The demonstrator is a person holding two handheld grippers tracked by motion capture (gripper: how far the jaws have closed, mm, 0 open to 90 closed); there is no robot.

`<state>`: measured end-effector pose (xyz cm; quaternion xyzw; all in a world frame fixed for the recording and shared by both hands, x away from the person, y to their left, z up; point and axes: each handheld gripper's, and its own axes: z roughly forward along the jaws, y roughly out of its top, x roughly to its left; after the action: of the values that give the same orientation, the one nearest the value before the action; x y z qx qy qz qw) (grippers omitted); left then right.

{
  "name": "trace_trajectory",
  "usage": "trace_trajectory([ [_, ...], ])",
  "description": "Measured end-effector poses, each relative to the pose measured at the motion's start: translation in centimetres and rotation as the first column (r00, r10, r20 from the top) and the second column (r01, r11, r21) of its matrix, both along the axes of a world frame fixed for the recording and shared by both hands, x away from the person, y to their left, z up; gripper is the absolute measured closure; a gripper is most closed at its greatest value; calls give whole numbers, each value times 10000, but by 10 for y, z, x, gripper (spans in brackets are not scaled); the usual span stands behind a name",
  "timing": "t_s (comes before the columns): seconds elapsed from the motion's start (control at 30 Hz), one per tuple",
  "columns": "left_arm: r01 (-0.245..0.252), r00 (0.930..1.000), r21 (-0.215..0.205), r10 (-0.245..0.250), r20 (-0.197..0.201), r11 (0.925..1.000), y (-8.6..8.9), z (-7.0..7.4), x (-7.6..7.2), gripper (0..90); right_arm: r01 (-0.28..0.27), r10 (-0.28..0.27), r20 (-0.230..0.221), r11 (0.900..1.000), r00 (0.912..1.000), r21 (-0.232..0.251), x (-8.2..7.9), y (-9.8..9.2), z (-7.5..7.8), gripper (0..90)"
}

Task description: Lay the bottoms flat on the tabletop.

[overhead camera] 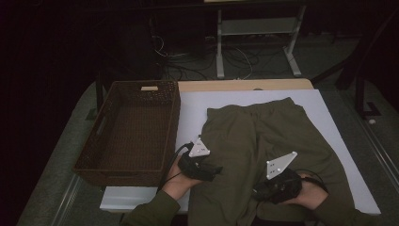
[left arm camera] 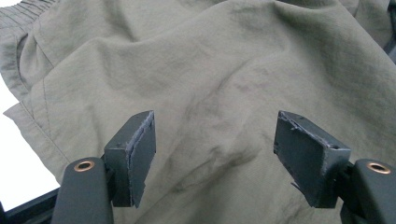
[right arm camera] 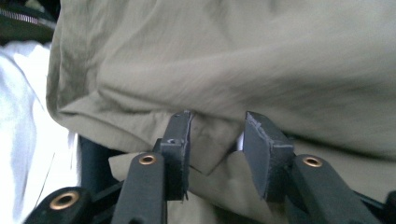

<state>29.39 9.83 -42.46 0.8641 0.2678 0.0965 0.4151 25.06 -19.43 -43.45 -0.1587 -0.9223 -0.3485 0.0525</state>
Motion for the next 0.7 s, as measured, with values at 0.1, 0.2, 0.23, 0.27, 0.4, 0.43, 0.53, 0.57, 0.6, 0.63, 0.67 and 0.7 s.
trace_trajectory([
  [0.1,12,10000,8,-12,18,10000,0,0,0,294,-189,187,-43,9991,9998,-371,-3,5,-6,598],
  [0.2,14,10000,42,-14,-1,10000,0,0,1,294,-280,294,303,9984,9991,-483,-5,7,-6,731],
  [0.23,16,10000,50,-16,3,10000,0,-1,1,294,-297,326,508,9979,9982,-576,-6,8,-6,780],
  [0.27,12,10000,33,-12,13,10000,0,0,1,294,-326,365,613,9975,9975,-624,-6,10,-6,840],
  [0.4,26,10000,43,-26,26,10000,0,0,0,294,-903,932,503,9942,9944,-579,-11,12,-4,880],
  [0.43,18,10000,27,-18,31,10000,0,0,0,294,-1047,1068,426,9933,9934,-493,-13,13,-3,881],
  [0.53,17,10000,45,-17,11,10000,0,0,1,294,-1609,1612,140,9868,9868,-191,-26,17,-2,882],
  [0.57,10,10000,24,-10,4,10000,0,-1,1,294,-1776,1777,85,9840,9840,-152,-31,19,-2,882],
  [0.6,18,10000,22,-18,11,10000,-1,-1,0,295,-2000,1999,-20,9798,9798,-80,-35,21,-2,882],
  [0.63,28,10000,25,-28,12,10000,-1,-1,0,294,-2181,2181,-125,9759,9758,10,-40,22,-2,882],
  [0.67,43,10000,40,-43,17,10000,-1,0,0,294,-2383,2386,-235,9711,9708,140,-45,24,-2,882],
  [0.7,45,10000,46,-45,10,10000,-1,0,-1,295,-2624,2632,-311,9645,9642,282,-49,26,-2,882],
])
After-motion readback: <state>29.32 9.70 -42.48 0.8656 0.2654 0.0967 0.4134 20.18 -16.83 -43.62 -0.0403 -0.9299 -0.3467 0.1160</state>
